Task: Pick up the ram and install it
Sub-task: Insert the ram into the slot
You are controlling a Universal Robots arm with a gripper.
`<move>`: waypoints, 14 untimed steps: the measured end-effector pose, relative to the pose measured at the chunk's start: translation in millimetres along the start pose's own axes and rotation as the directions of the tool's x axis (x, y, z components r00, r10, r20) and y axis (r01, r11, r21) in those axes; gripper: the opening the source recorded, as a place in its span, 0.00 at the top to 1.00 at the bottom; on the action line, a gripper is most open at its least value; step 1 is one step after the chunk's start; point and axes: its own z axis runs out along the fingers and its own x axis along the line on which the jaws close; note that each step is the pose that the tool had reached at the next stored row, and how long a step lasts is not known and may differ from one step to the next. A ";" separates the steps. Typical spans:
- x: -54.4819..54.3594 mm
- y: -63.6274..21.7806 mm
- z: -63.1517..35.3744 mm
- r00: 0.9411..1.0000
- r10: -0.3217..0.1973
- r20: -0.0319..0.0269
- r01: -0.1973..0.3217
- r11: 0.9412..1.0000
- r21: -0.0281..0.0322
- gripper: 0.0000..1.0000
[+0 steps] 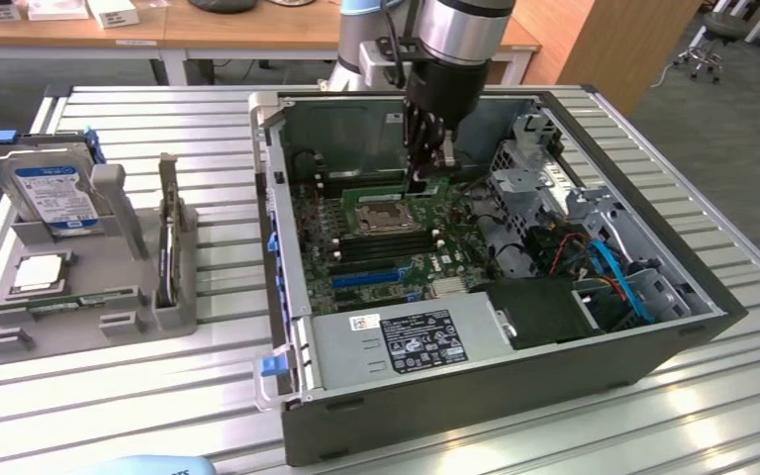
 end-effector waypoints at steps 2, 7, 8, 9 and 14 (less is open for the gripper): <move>2.2 -0.1 -0.1 1.000 0.000 0.000 0.000 1.000 0.000 0.88; 7.5 -0.1 -0.1 1.000 0.000 0.000 0.000 1.000 0.000 0.88; 8.4 -0.1 -0.1 1.000 0.000 0.000 0.000 1.000 0.000 0.88; 9.3 -0.1 -0.2 1.000 0.000 0.000 0.000 1.000 0.000 0.88; 11.9 -0.1 -0.1 1.000 0.000 0.000 0.000 1.000 0.000 0.88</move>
